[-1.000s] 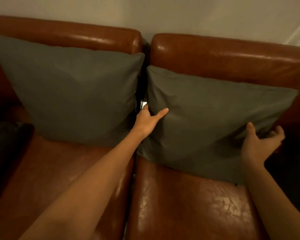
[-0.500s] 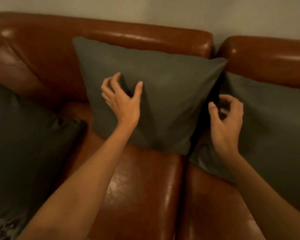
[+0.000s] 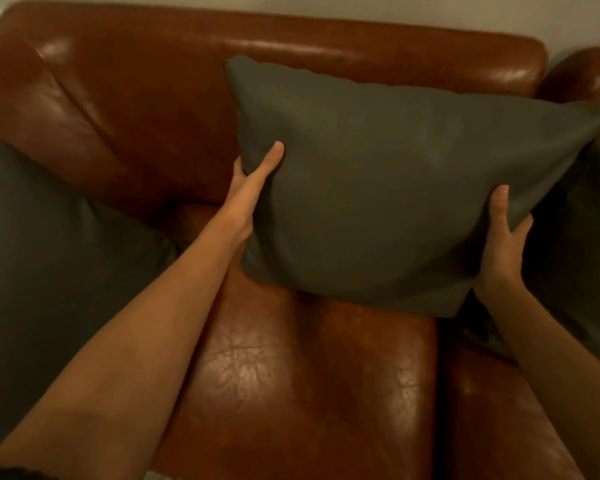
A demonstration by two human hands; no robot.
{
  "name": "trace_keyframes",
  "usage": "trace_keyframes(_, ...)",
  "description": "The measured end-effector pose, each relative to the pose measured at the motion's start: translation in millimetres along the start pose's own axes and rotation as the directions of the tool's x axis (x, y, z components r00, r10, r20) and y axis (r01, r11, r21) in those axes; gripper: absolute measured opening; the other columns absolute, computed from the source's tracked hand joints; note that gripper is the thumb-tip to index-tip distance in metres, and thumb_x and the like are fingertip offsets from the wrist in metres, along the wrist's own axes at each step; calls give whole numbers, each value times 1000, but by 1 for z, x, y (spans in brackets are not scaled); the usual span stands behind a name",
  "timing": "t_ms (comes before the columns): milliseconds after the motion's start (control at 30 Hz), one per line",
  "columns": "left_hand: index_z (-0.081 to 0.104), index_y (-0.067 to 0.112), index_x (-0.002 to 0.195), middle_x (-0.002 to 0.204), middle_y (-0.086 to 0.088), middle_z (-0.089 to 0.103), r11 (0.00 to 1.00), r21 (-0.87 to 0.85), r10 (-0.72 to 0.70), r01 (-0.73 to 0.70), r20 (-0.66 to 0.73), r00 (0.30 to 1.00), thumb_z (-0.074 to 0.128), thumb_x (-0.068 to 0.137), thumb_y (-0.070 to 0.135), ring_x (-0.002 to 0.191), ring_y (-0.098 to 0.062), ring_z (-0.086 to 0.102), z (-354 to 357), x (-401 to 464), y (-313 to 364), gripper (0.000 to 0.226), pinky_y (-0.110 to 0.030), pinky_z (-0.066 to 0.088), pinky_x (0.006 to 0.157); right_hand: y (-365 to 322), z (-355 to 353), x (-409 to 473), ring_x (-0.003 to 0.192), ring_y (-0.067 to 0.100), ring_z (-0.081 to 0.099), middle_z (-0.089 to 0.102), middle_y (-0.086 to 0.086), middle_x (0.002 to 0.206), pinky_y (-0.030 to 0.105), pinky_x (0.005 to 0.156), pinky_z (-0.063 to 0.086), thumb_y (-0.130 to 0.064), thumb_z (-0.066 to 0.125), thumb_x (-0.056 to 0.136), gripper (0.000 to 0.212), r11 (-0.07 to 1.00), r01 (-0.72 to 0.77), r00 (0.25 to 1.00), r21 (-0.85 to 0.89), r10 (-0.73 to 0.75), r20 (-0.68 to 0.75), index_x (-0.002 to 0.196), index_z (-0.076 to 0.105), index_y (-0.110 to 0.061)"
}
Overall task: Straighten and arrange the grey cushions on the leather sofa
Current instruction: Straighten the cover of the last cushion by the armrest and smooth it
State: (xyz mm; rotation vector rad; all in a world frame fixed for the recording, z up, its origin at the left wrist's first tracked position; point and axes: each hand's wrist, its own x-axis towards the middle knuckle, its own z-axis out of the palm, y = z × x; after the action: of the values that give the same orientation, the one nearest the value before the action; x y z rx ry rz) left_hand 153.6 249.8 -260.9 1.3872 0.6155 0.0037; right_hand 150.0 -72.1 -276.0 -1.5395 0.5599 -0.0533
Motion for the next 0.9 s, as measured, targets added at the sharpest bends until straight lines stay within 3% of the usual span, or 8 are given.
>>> trace_keyframes(100, 44, 30, 140, 127, 9, 61, 1000, -16, 13, -13, -4, 1000, 83, 48, 67, 112, -12, 61, -4, -2, 5, 107, -38, 48, 102, -5, 2, -6, 137, 16, 38, 34, -9, 154, 45, 115, 35, -87, 61, 57, 120, 999, -5, 1000, 34, 6, -8, 155, 13, -36)
trace_keyframes(267, 46, 30, 138, 125, 11, 61, 995, -56, 74, -78, -80, 994, 79, 64, 61, 109, -8, 60, -28, -4, 17, 87, -32, 49, 93, -7, 22, -17, 136, 15, 40, 35, -9, 154, 45, 115, 35, -76, 57, 77, 97, 998, 21, 997, 58, -26, 78, 154, 15, -36)
trace_keyframes(333, 43, 29, 141, 125, 11, 60, 993, -83, 70, -79, -98, 993, 78, 63, 60, 108, -8, 60, -39, -4, 20, 91, -31, 50, 91, -7, 33, -20, 137, 16, 39, 35, -9, 154, 45, 115, 34, -77, 58, 75, 98, 999, 25, 994, 46, -30, 109, 154, 17, -36)
trace_keyframes(500, 39, 32, 139, 129, 8, 59, 993, -115, 21, -27, -54, 998, 79, 60, 61, 113, -13, 60, -44, -2, 9, 93, -39, 48, 101, -4, 45, -24, 137, 16, 39, 35, -8, 154, 45, 115, 34, -77, 61, 67, 108, 998, 10, 995, 56, -15, 99, 155, 15, -34)
trace_keyframes(567, 35, 31, 142, 129, 8, 57, 991, -130, 13, -21, -64, 998, 77, 67, 58, 113, -13, 59, -41, -2, 9, 90, -40, 47, 102, -4, 45, -25, 137, 16, 39, 36, -7, 154, 42, 115, 34, -75, 61, 70, 104, 998, 11, 997, 63, -16, 80, 155, 16, -33)
trace_keyframes(667, 37, 31, 144, 130, 8, 59, 992, -128, 1, -10, -74, 997, 81, 57, 63, 114, -14, 60, -42, -1, 10, 102, -42, 47, 101, -4, 44, -27, 138, 17, 39, 35, -7, 154, 38, 113, 35, -68, 59, 81, 92, 998, 7, 999, 55, -10, 42, 155, 18, -31)
trace_keyframes(800, 45, 31, 136, 124, 8, 63, 992, -123, 2, -9, -58, 998, 80, 55, 62, 110, -13, 63, -39, -4, 8, 94, -41, 49, 101, -1, 38, -27, 140, 19, 35, 35, -7, 155, 43, 115, 32, -73, 58, 78, 95, 1000, -7, 1000, 27, 7, -9, 155, 19, -33)
trace_keyframes(900, 43, 32, 138, 126, 8, 61, 995, -95, -31, 28, -39, 999, 81, 51, 66, 111, -15, 62, -31, -5, 5, 100, -43, 48, 101, 3, 29, -24, 141, 24, 32, 36, -7, 153, 50, 116, 30, -84, 57, 69, 102, 999, -50, 997, -14, 49, -62, 153, 22, -37)
